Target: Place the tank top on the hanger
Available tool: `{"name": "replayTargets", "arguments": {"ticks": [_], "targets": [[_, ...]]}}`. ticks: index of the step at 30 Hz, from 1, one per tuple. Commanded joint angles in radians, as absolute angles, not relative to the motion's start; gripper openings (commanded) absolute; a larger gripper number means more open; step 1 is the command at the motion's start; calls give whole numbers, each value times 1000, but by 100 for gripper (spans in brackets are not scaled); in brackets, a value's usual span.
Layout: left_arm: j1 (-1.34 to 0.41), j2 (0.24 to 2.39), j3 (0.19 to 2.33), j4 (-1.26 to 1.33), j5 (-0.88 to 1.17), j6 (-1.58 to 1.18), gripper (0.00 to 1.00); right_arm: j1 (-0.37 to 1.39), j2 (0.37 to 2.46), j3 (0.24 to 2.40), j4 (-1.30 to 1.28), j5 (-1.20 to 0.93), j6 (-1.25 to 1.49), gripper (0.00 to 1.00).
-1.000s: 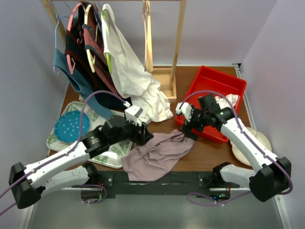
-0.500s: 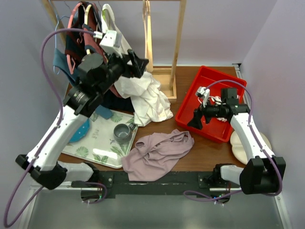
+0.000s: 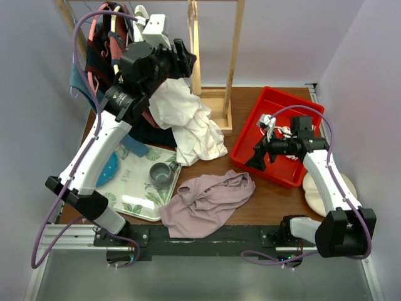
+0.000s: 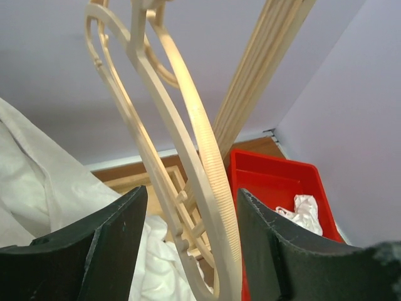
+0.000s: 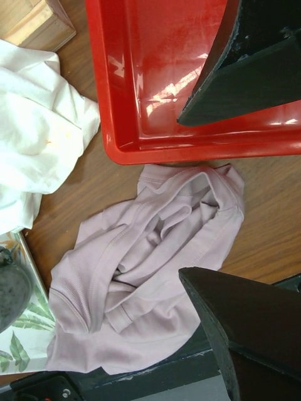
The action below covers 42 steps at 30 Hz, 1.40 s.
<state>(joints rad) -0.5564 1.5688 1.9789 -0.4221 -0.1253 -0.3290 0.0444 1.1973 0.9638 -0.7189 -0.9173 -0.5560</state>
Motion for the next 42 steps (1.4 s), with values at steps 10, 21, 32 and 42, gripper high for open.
{"name": "replayTargets", "arguments": {"ticks": [10,21,32,42], "targets": [[-552,1605,2022,-469,-213,-250,56,41,1173,974,-701,-960,-551,99],[-552,1634,2013,-477,-252,-143,40,41,1175,976,-706,-960,-552,99],[-552,1694,2118,-443,-271,-35,0,31,1172,980,-718,-963,-560,99],[-563,1583,2054,-351,-353,-55,0,29,1172,982,-721,-965,-565,99]]}}
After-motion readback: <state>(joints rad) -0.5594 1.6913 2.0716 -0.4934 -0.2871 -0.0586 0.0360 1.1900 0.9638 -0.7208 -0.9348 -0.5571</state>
